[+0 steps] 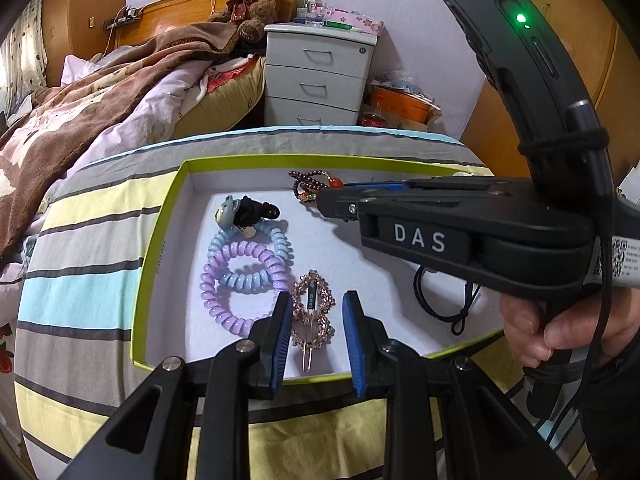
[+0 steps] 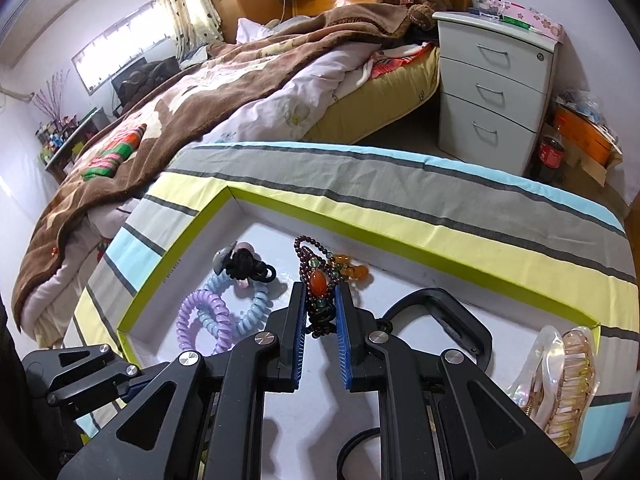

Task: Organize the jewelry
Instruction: 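Release the beaded bracelet with the right tool while the left tool releases the gold clip in the box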

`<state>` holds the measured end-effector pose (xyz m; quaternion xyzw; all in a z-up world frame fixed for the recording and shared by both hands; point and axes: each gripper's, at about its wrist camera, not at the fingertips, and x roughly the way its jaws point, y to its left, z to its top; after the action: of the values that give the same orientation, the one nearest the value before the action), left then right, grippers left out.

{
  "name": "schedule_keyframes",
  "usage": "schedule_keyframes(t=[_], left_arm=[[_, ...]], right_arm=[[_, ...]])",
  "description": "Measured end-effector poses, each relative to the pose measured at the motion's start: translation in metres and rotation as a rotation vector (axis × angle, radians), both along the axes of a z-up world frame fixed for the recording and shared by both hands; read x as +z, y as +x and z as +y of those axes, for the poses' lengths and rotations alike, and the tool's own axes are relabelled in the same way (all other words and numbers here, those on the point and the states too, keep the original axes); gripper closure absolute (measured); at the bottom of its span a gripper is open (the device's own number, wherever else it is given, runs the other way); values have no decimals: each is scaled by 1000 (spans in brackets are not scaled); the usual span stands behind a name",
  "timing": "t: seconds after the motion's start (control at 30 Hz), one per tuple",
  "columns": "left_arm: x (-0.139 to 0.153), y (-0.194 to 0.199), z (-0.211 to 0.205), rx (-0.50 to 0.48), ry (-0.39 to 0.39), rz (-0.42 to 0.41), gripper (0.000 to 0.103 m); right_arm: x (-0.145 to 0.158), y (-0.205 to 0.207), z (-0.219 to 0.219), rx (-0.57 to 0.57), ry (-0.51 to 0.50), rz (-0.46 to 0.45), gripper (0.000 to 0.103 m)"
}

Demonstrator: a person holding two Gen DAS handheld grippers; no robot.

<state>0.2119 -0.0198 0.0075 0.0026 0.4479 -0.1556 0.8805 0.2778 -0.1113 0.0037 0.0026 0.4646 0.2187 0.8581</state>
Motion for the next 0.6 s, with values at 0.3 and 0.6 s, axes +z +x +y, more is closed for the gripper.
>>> schedule_keyframes(t=[0.3,0.6], left_arm=[[-1,-1,0,4,5,3,76],[-2,-2,1,10,3,6,76]], right_arm=[[-4,1,2,3,-16,11,88],[-4,1,2,-7,-13,21,87]])
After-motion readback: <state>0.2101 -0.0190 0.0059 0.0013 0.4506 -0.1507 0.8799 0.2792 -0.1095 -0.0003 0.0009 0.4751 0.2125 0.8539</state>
